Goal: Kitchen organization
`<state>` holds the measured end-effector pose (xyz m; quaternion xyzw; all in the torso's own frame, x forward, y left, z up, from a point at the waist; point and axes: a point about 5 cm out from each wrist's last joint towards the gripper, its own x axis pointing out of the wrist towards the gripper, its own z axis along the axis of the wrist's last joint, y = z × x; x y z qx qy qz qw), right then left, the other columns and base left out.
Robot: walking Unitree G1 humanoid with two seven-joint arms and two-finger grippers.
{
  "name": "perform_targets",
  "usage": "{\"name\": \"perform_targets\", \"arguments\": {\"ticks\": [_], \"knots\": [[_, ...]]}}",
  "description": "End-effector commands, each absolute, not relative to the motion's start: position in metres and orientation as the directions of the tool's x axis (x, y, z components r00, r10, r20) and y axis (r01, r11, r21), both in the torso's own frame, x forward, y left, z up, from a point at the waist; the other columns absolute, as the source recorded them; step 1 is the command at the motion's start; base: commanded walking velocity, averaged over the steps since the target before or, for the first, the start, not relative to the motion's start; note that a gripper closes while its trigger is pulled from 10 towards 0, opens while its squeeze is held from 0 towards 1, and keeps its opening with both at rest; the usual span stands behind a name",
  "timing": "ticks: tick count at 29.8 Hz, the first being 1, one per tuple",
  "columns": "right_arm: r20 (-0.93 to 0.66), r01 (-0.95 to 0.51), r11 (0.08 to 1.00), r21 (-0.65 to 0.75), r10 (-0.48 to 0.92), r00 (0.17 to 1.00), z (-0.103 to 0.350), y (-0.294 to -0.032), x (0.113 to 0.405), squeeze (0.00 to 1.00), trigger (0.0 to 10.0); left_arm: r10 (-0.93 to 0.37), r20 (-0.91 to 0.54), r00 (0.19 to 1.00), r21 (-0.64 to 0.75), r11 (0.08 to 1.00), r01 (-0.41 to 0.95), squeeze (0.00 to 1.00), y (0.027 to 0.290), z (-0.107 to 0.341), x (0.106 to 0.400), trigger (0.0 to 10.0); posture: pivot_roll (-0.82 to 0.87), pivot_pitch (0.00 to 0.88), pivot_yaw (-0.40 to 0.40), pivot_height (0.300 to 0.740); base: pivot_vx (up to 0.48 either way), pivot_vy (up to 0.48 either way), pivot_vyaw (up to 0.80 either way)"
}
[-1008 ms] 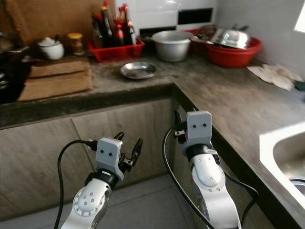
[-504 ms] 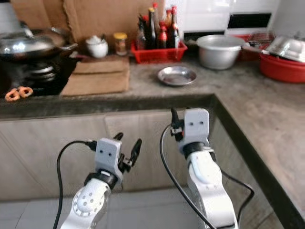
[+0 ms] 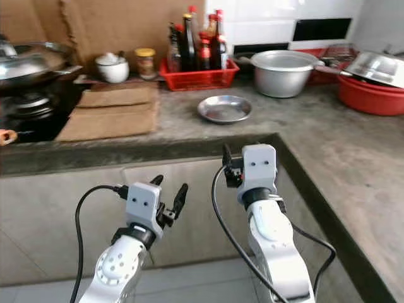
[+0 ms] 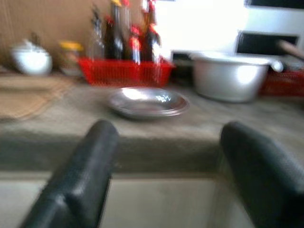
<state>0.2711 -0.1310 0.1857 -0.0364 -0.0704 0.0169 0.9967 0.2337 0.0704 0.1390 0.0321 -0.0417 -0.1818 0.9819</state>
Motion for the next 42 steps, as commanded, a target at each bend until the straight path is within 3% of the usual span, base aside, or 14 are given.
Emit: {"name": "perform_targets", "arguments": {"ticks": [1, 42], "knots": [[0.144, -0.036, 0.996, -0.078, 0.047, 0.989, 0.189, -0.125, 0.274, 0.00, 10.0, -0.343, 0.076, 0.936, 0.092, 0.937, 0.336, 0.00, 0.077, 0.141, 0.235, 10.0, 0.12, 0.000, -0.029, 0.740, 0.289, 0.000, 0.00], [0.110, -0.021, 0.999, -0.032, 0.024, 0.994, 0.188, -0.128, 0.287, 0.00, 10.0, -0.333, 0.073, 0.940, 0.098, 0.940, 0.326, 0.00, 0.079, 0.141, 0.235, 10.0, 0.13, 0.000, -0.042, 0.740, 0.285, 0.000, 0.00]]}}
